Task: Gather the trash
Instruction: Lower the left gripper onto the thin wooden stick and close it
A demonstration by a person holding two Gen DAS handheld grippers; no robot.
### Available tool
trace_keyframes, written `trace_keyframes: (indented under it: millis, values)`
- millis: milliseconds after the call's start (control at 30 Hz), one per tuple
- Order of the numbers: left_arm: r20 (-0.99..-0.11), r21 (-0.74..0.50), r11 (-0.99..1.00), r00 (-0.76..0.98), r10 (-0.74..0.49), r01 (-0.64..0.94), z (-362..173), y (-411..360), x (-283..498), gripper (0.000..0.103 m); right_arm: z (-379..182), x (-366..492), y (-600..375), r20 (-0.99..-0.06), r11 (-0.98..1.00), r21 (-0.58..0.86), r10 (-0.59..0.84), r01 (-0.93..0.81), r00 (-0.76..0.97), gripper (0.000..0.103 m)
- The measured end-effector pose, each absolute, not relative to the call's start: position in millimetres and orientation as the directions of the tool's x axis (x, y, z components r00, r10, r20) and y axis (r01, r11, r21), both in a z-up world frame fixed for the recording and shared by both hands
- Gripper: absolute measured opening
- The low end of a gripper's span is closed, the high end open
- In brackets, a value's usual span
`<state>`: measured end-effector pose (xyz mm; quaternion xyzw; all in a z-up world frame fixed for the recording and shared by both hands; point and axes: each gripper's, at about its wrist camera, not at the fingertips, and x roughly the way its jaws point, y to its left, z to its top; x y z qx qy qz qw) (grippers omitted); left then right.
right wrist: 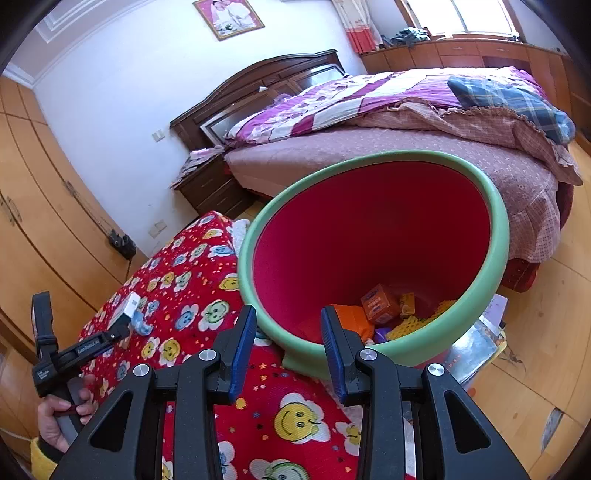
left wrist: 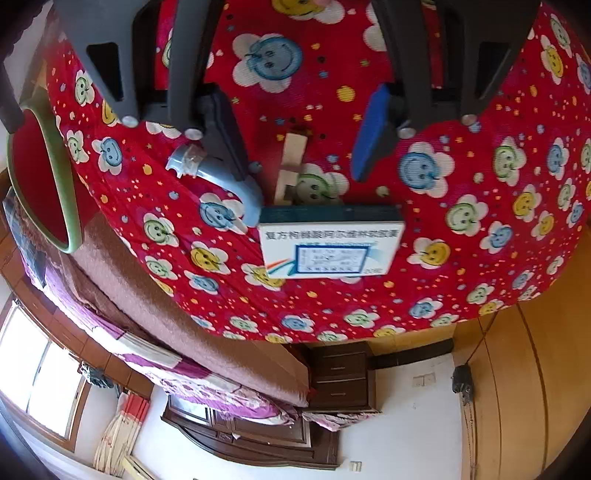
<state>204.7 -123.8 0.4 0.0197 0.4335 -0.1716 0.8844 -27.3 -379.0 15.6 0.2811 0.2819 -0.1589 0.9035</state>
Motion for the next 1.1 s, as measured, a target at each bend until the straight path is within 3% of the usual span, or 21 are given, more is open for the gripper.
trace_keyframes:
  millis: [200,267,333,400,1100]
  values:
    - [-0.785,-0.038,0.937,0.57,-0.243,0.346,-7,-139,202,0.04,13,-26,-384,-0.601,0.781,0.432,-0.124,0.451,0.789,0.037]
    - [-0.784,-0.043,0.937,0.569,-0.248,0.348,-7,-140,202,0.031,13,-26,-383,-0.601,0.781,0.433,-0.12,0.449,0.79,0.037]
    - [-0.786,-0.054,0.936,0.564,-0.255,0.348,-6,-139,203,0.015,14,-27,-382,-0.599,0.783,0.435,-0.117,0.444,0.792,0.037]
    - [-0.787,-0.069,0.936,0.558,-0.263,0.344,-6,-136,203,0.011,16,-28,-381,-0.594,0.786,0.435,-0.116,0.439,0.796,0.037]
    - [-0.71,-0.238,0.914,0.583,-0.394,0.328,37,-75,126,0.01,36,-29,-347,-0.561,0.834,0.424,-0.064,0.352,0.826,0.037]
